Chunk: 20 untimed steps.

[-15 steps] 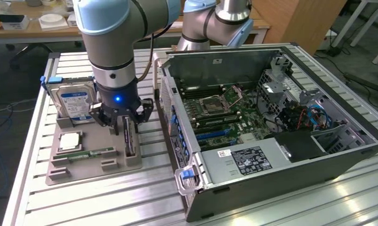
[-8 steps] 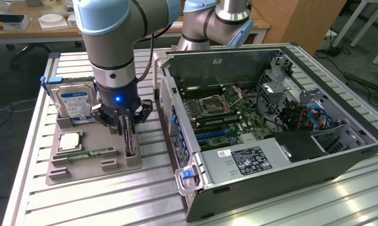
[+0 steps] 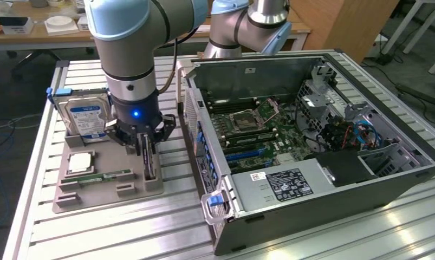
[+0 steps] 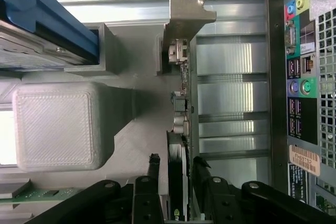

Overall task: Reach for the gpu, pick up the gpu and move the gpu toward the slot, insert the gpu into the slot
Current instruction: 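Pick up the gpu and move the gpu toward the slot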

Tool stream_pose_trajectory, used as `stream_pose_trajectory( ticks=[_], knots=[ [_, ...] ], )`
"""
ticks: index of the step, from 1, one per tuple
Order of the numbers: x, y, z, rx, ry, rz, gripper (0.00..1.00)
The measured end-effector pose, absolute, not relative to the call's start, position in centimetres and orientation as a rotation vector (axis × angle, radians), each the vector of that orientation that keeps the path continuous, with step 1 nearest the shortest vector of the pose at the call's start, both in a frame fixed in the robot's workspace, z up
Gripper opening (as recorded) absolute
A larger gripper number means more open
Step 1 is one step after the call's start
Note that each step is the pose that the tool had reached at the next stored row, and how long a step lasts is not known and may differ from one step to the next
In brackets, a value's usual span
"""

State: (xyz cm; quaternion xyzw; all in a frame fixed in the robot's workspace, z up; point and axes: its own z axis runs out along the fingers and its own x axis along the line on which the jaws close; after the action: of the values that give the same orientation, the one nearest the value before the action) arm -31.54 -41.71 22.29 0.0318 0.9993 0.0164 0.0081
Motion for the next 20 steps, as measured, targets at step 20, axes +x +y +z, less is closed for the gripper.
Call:
stream_pose_trajectory(
  ticks=[20],
  knots=[
    [-31.51, -41.72, 22.28, 0.070, 3.125, 0.051, 0.30]
  ],
)
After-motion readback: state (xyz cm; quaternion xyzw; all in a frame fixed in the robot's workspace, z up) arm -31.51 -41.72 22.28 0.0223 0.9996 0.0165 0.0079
